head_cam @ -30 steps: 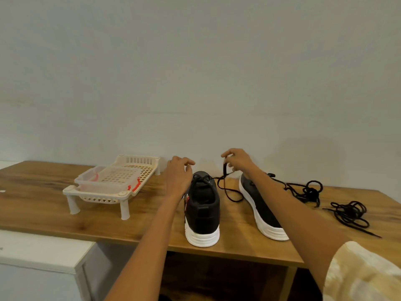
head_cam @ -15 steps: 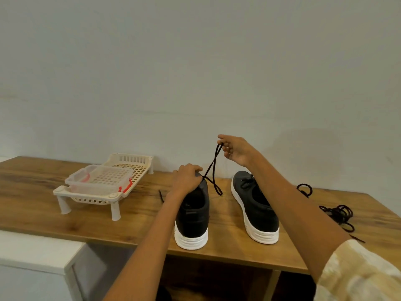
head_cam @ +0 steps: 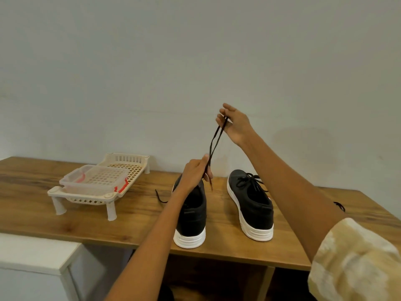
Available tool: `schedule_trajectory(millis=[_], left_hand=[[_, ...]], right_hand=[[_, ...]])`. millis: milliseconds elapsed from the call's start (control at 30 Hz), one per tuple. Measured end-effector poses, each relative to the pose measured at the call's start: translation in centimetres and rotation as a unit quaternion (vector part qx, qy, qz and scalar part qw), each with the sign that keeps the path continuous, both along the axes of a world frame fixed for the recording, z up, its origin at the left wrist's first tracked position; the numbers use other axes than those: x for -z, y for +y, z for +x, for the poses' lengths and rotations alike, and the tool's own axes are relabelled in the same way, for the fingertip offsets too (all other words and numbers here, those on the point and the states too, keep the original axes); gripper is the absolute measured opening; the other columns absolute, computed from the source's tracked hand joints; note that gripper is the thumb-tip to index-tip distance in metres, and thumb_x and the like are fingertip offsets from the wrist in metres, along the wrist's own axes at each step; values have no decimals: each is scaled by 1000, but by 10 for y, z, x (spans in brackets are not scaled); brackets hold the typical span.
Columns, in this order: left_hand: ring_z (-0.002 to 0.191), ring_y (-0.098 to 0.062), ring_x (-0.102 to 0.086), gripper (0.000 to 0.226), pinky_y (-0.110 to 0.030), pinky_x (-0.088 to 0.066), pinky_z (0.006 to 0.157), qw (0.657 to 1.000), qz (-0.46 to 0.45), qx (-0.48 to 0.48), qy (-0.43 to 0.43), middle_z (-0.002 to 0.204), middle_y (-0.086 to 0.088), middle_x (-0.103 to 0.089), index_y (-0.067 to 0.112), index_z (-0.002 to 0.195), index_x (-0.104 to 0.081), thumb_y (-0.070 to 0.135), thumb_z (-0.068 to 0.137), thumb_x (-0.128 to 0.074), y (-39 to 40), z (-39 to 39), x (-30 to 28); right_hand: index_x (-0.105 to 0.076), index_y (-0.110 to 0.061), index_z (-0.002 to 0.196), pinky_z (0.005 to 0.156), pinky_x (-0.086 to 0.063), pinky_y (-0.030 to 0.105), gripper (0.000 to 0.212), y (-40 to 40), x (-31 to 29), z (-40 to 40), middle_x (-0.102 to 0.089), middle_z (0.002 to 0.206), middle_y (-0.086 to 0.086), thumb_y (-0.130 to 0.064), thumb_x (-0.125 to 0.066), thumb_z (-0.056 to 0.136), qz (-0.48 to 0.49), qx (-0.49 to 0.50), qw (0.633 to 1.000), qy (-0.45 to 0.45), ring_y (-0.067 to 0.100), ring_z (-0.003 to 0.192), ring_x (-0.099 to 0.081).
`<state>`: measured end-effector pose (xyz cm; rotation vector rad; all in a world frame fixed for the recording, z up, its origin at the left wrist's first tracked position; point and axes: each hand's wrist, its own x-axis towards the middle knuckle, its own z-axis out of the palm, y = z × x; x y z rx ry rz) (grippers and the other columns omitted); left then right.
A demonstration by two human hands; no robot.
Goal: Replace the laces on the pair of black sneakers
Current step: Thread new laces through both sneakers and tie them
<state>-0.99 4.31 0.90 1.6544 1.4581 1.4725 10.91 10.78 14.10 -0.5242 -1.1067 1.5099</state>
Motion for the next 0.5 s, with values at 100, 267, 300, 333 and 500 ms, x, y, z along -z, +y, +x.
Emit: schedule_trajectory(millis=[100, 267, 300, 333, 500], left_hand=[[75, -16, -66, 76, -26, -48, 77, 992, -43, 4, -118, 88, -8, -72, 11, 83, -71, 50, 101, -8, 3, 0, -6], [71, -15, -67, 57, -31, -49, 73, 909, -130, 168, -358, 92, -4, -68, 16, 115, -58, 52, 101, -17, 7, -9, -21], [65, -16, -66, 48, -28, -51, 65, 890, -145, 167, -399, 88, -5, -67, 13, 111, -58, 46, 102, -24, 7, -6, -27], [66, -19, -65, 41, -30, -52, 63, 873, -158, 152, -437, 86, -8, -66, 10, 103, -57, 40, 103, -29, 8, -3, -33], [46, -14, -38, 30, -26, -36, 45, 897, -183, 44, -399, 59, -4, -47, 11, 84, -44, 12, 103, -20, 24, -2, -63]], right_hand=[[-57, -11, 102, 50, -44, 18, 20, -17, 0, -1, -59, 84, 3, -3, -39, 99, 62, -93, 983, -144, 9, 58, -53], [-62, -13, 103, 66, -51, 23, 24, -29, 26, 10, -67, 93, 1, -6, -39, 98, 138, -290, 834, -449, 13, 75, -61], [-62, -12, 105, 71, -53, 25, 24, -30, 32, 14, -68, 97, 3, -7, -40, 98, 134, -300, 812, -483, 14, 79, -63], [-63, -11, 107, 76, -54, 27, 23, -29, 38, 17, -68, 101, 5, -7, -41, 98, 123, -311, 794, -507, 15, 83, -64], [-64, -12, 101, 99, -47, 37, 22, -26, 64, 34, -67, 112, 7, -3, -45, 96, 85, -266, 797, -536, 18, 99, -65]])
